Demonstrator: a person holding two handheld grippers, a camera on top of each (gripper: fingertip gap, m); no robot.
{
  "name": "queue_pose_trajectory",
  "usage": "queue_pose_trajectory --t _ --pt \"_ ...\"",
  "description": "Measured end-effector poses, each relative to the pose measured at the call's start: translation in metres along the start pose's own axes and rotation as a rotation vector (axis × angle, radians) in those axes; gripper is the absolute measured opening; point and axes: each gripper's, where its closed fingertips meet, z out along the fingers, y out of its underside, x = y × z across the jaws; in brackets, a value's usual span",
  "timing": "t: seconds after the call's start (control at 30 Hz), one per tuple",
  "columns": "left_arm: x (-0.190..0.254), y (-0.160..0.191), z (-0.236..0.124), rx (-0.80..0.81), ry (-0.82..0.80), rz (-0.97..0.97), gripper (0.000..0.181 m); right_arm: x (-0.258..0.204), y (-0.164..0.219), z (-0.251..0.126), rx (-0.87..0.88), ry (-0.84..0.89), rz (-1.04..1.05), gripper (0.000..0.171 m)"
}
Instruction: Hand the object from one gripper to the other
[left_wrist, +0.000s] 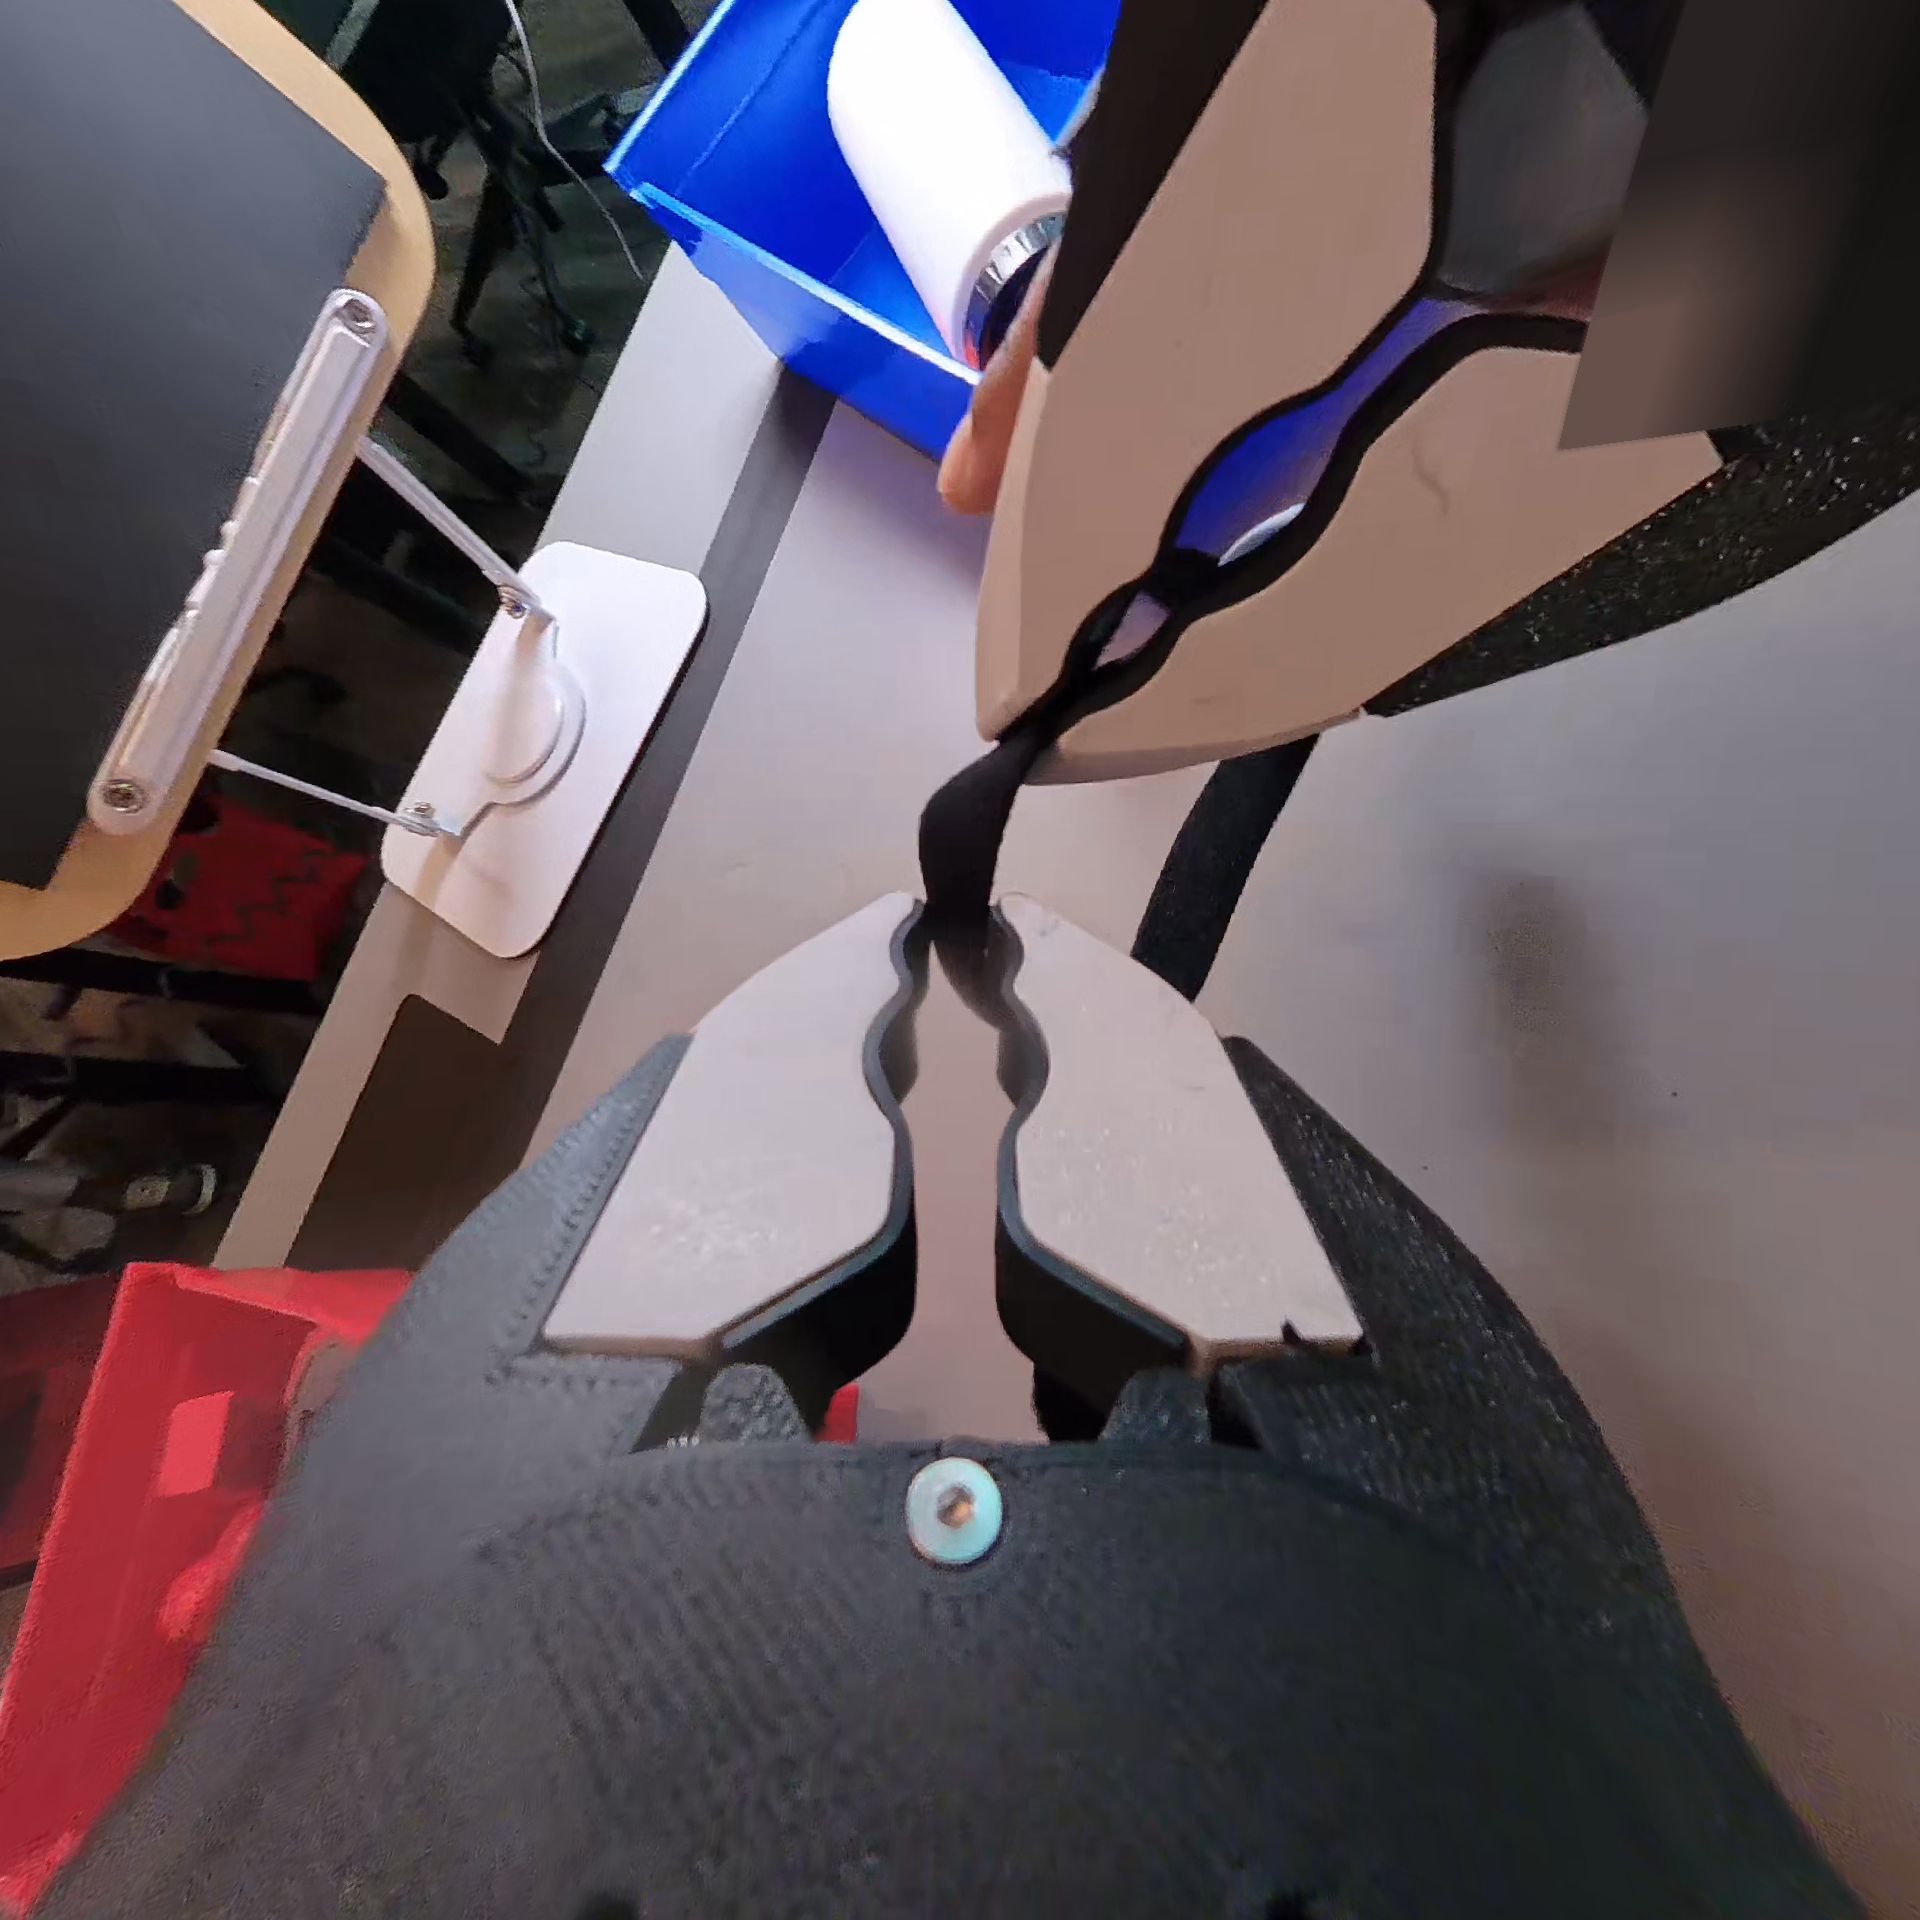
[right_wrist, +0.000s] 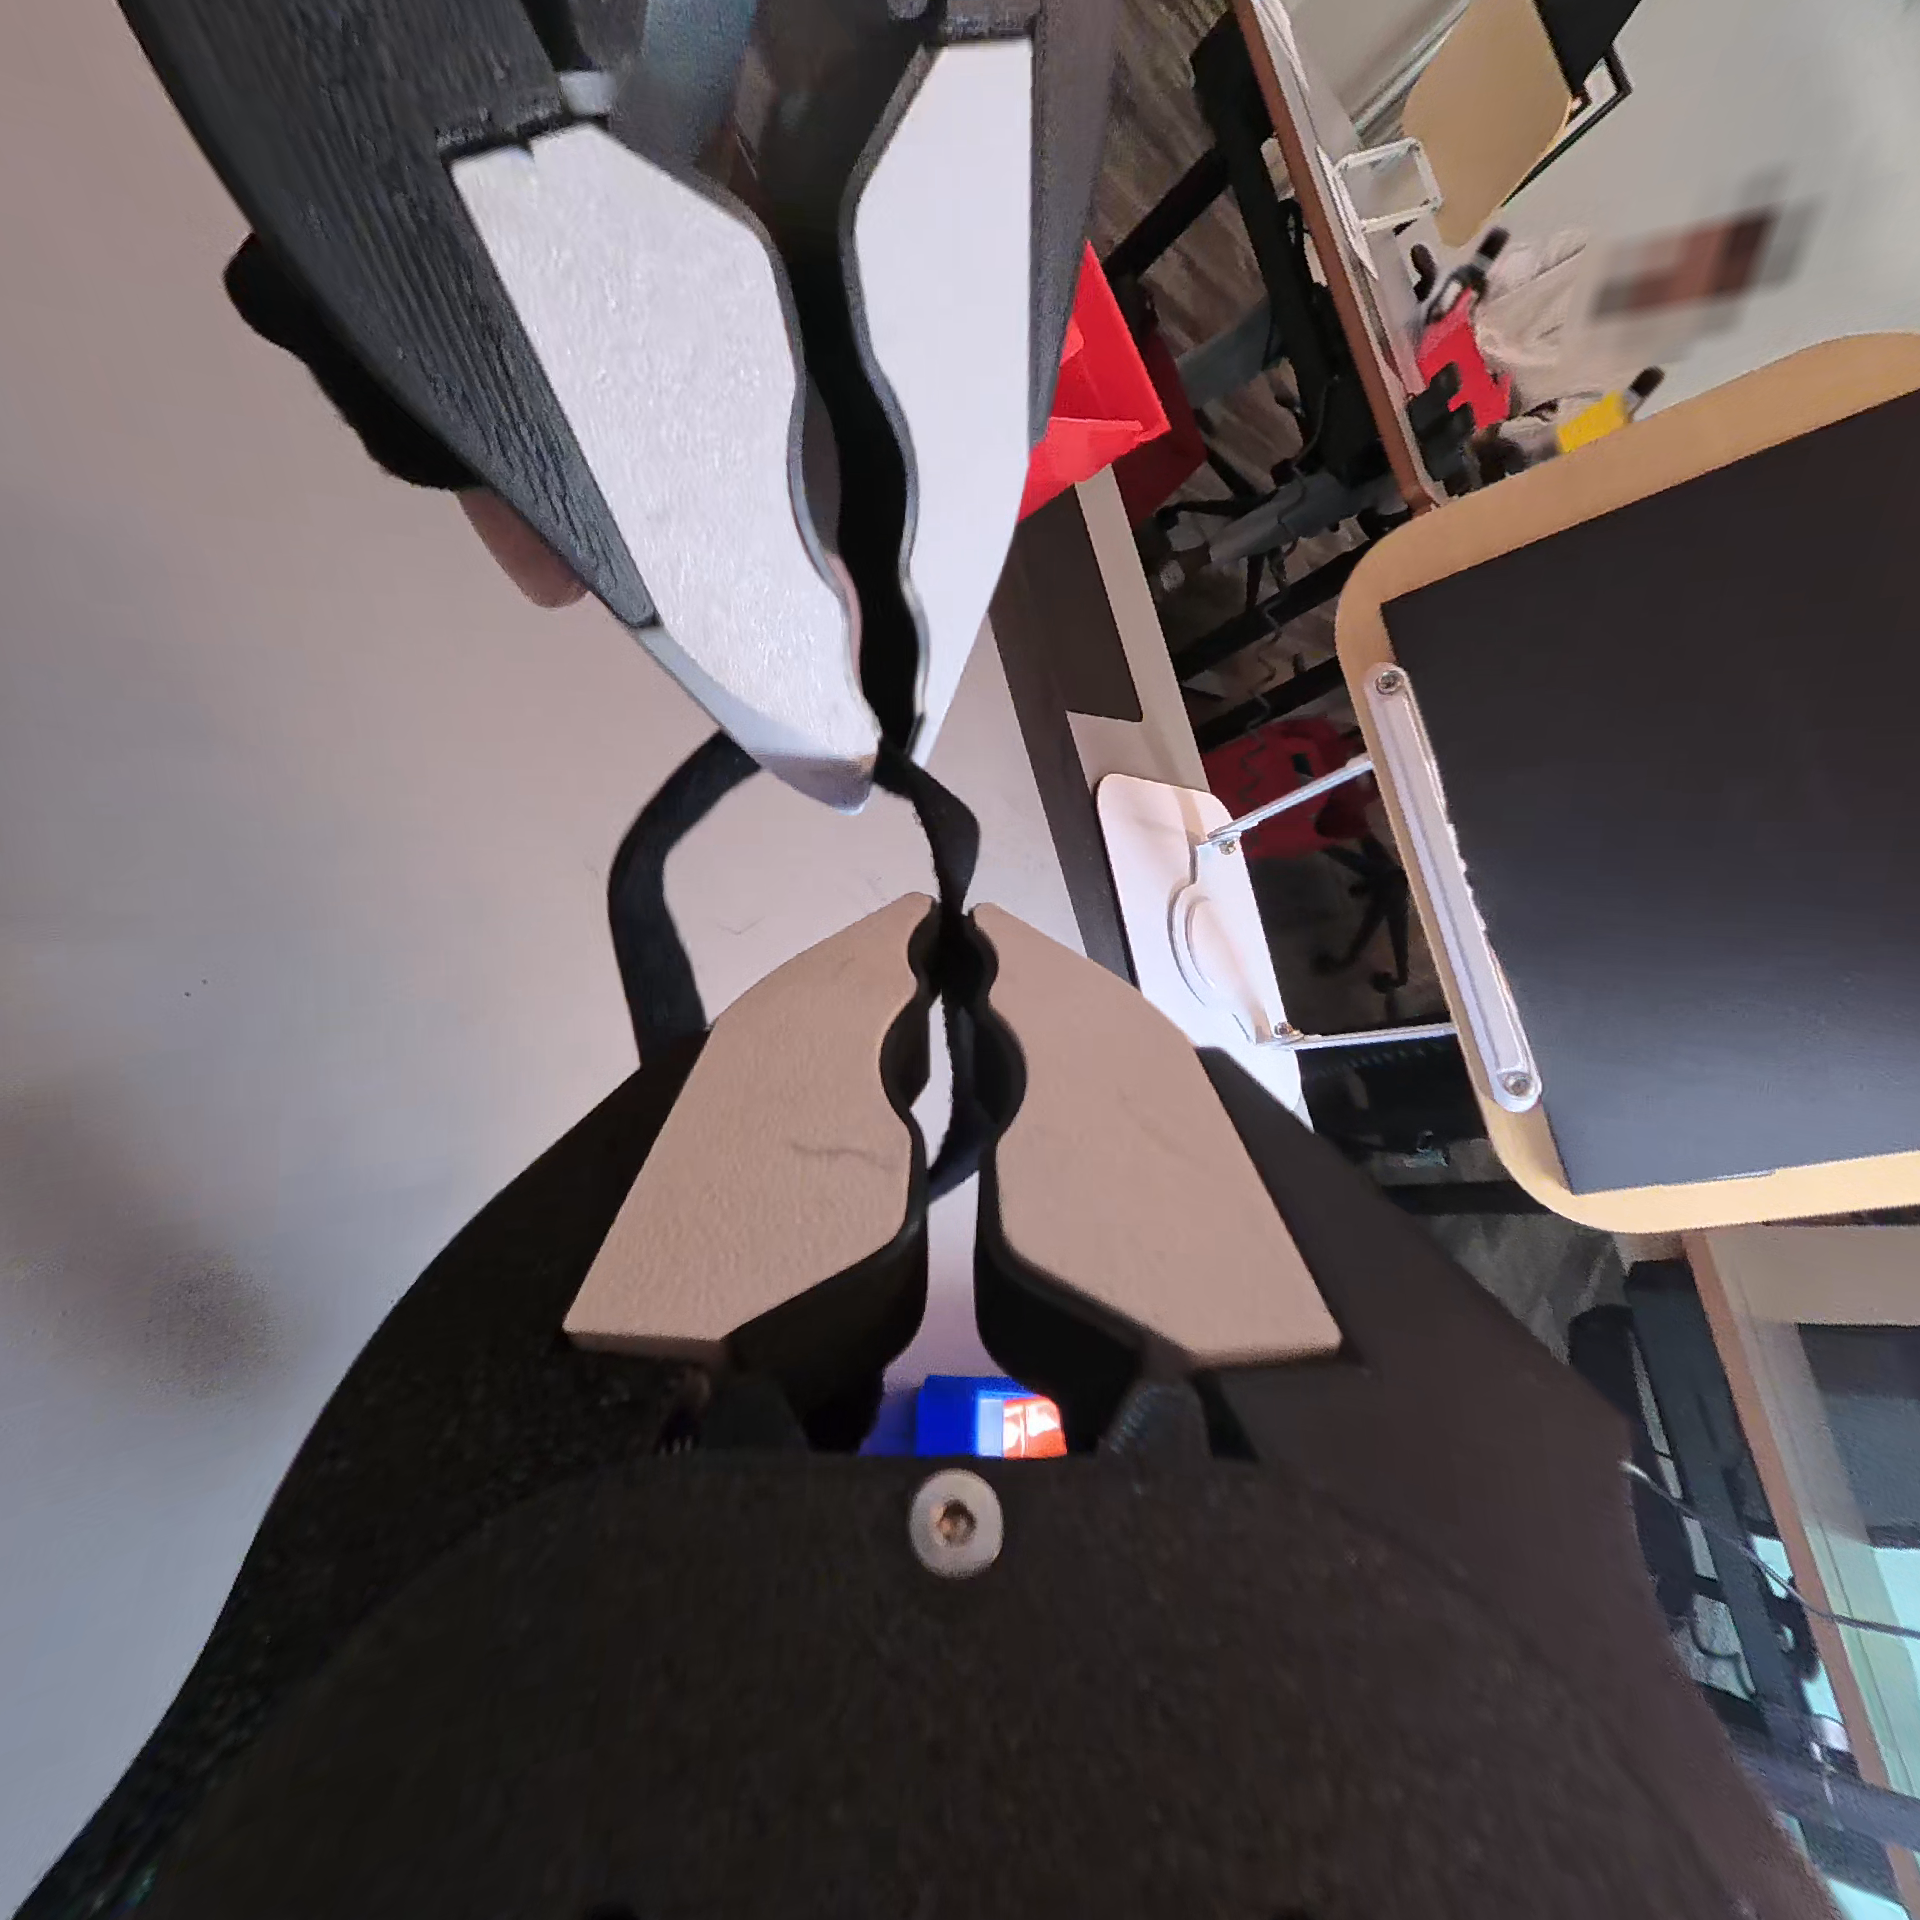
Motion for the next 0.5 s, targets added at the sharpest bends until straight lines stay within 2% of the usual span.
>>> queue_pose_trajectory --t 0.03,0.13,0.27,0.4,0.5 --pt "-0.002 -0.001 -0.002 0.006 -0.013 0.002 0.018 -0.001 0.001 0.0 -0.007 -0.009 -0.006 0.002" --pt "-0.001 -0.006 -0.003 0.032 -0.023 0.022 0.03 -0.009 -0.001 0.002 0.0 -0.034 -0.05 0.002" --pt "0.005 -0.004 0.003 0.014 -0.02 0.082 0.016 -0.016 -0.008 0.003 0.022 -0.045 -0.08 0.002" --pt "0.008 -0.002 0.004 0.0 0.011 0.053 0.003 -0.009 -0.01 0.0 0.049 -0.028 -0.043 0.003" --pt "0.0 0.007 0.003 -0.044 -0.005 0.008 0.003 0.003 -0.006 -0.002 0.023 0.022 -0.013 0.018"
